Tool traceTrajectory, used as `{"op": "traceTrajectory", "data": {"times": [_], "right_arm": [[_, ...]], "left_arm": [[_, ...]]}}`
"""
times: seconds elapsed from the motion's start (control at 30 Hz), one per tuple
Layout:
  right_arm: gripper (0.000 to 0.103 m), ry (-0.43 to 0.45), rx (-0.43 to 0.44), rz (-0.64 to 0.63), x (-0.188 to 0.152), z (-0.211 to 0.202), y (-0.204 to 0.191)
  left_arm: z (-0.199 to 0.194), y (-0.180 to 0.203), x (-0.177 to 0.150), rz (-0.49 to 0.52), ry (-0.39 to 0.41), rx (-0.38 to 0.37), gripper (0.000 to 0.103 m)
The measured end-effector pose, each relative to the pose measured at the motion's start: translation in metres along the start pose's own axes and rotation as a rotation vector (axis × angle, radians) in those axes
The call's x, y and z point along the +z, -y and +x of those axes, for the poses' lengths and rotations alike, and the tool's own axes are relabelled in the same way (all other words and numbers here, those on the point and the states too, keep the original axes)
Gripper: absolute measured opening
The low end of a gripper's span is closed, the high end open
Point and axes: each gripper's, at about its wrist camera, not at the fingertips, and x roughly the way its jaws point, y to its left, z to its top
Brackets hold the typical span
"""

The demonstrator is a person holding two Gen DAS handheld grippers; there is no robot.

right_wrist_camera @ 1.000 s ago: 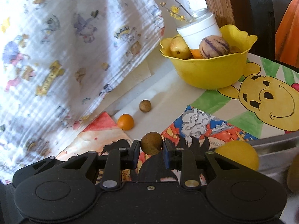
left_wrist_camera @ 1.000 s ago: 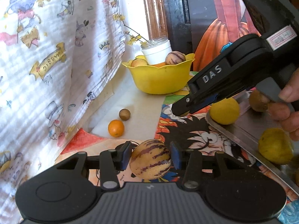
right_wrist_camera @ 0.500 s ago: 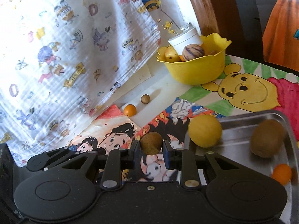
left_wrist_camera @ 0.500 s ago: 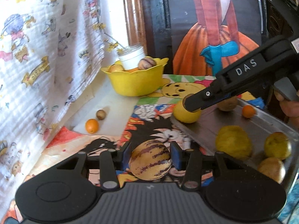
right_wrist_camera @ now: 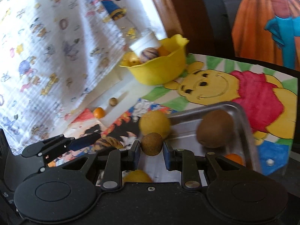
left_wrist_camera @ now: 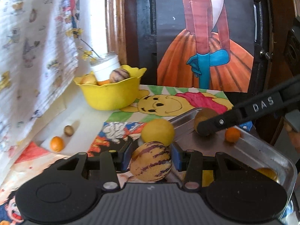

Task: Organize fruits
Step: 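Carry the striped melon in the left tool and brown fruit in the right tool over the tray, then open the left tool to set the melon down while the right tool releases the brown fruit on the tray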

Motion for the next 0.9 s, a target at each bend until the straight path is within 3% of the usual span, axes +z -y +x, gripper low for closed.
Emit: {"op": "traceTrajectory", "data": {"times": [0.37,0.9], "right_arm": [[0.028,-0.053,-0.028,0.044,-0.017,-0.002,0.042],[0.028,-0.117,-0.032,0.051,-0.033,0.009,0.047]], "left_arm": [[0.04,0.016,0.004,-0.018,-0.037,-0.082,0.048],[0.054,0.015,0.004,-0.046,-0.058,-0.108,0.048]]}}
